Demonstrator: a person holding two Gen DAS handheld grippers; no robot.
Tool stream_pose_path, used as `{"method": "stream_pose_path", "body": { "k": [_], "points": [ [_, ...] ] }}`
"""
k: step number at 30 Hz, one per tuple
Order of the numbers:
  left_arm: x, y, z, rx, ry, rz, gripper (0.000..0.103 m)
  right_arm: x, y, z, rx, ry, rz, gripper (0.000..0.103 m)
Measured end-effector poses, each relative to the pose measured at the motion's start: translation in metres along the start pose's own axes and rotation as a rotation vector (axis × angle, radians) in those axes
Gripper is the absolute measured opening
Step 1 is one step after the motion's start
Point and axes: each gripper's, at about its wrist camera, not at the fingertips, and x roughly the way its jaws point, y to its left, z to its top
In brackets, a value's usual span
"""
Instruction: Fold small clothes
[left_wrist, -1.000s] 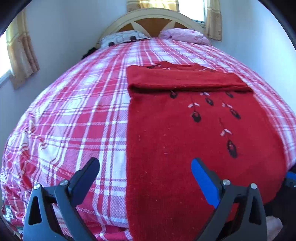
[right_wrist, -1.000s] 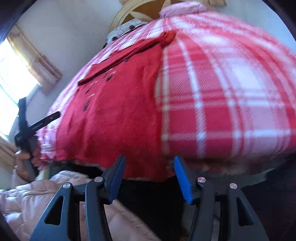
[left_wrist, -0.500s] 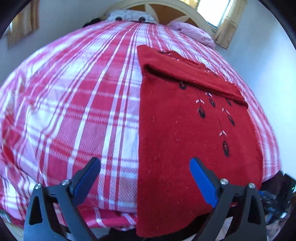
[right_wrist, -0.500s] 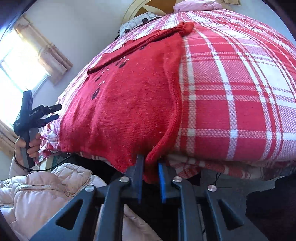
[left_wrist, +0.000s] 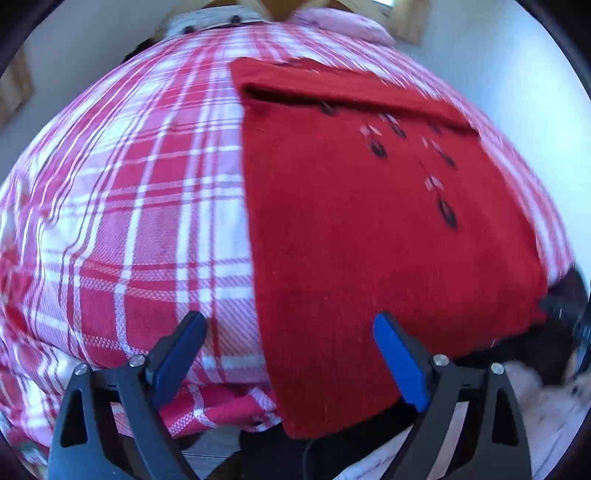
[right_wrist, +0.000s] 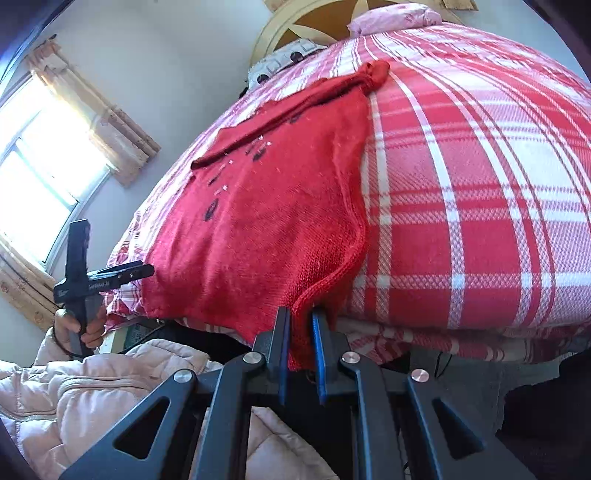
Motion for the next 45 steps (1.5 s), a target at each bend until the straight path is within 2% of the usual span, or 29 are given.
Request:
{"method": "stream_pose_path", "body": {
  "k": [3,5,7,10,11,14,16,19,20,22,27,31,33,36,39,40,41,42,43,45],
  "points": [
    [0.000,-0.005,-0.012,0.033,-0.010,0.004,0.091,0.002,-0.011,0.002,0.049,0.006,0.001,0.012],
    [0.004,-0.005,-0.023,0.028,0.014,-0.051,0.079,0.005,-0.020,0.004,0.099,0.017,0.032,0.012],
    [0.013,-0.001,-0.032,-0.036,0.044,-0.138,0.055,0.007,-0.024,0.003,0.128,0.022,0.062,0.013],
    [0.024,0.010,-0.037,-0.160,0.057,-0.241,0.041,0.009,-0.023,0.002,0.119,0.032,0.060,0.016],
    [0.026,0.014,-0.038,-0.186,0.051,-0.269,0.039,0.011,-0.022,0.001,0.114,0.039,0.055,0.017],
    [0.023,0.017,-0.041,-0.201,0.033,-0.299,0.029,0.017,-0.022,-0.001,0.122,0.055,0.070,0.017],
    [0.019,0.016,-0.041,-0.184,0.020,-0.293,0.021,0.022,-0.020,-0.002,0.108,0.060,0.083,0.017],
    [0.013,0.013,-0.042,-0.164,0.018,-0.296,0.014,0.021,-0.015,-0.003,0.065,0.046,0.051,0.016],
    [0.012,0.013,-0.041,-0.165,0.021,-0.299,0.013,0.020,-0.013,-0.003,0.057,0.041,0.047,0.011],
    [0.007,0.012,-0.045,-0.169,0.027,-0.308,0.010,0.019,-0.012,-0.002,0.062,0.035,0.066,0.009],
    [-0.023,0.013,-0.043,-0.129,-0.014,-0.344,0.009,-0.005,-0.023,0.007,0.182,-0.056,0.279,0.008],
    [-0.048,0.014,-0.030,-0.141,-0.074,-0.393,0.009,-0.022,-0.028,0.017,0.225,-0.117,0.355,0.008],
    [-0.059,0.013,-0.018,-0.135,-0.105,-0.403,0.009,-0.027,-0.030,0.024,0.224,-0.137,0.341,0.008],
    [-0.065,0.007,0.006,-0.132,-0.131,-0.392,0.009,-0.036,-0.036,0.036,0.193,-0.169,0.243,0.008],
    [-0.066,0.003,0.018,-0.127,-0.155,-0.380,0.009,-0.043,-0.047,0.037,0.238,-0.178,0.188,0.010],
    [-0.067,0.003,0.019,-0.130,-0.157,-0.383,0.009,-0.043,-0.051,0.037,0.251,-0.161,0.167,0.019],
    [-0.064,0.003,0.021,-0.134,-0.158,-0.388,0.008,-0.042,-0.054,0.034,0.261,-0.136,0.138,0.044],
    [-0.064,0.004,0.021,-0.136,-0.159,-0.392,0.008,-0.042,-0.054,0.029,0.268,-0.128,0.121,0.059],
    [-0.064,0.003,0.021,-0.136,-0.161,-0.394,0.008,-0.042,-0.055,0.024,0.279,-0.133,0.115,0.082],
    [-0.066,0.004,0.017,-0.143,-0.163,-0.401,0.009,-0.039,-0.061,0.011,0.317,-0.128,0.130,0.085]
  ]
}}
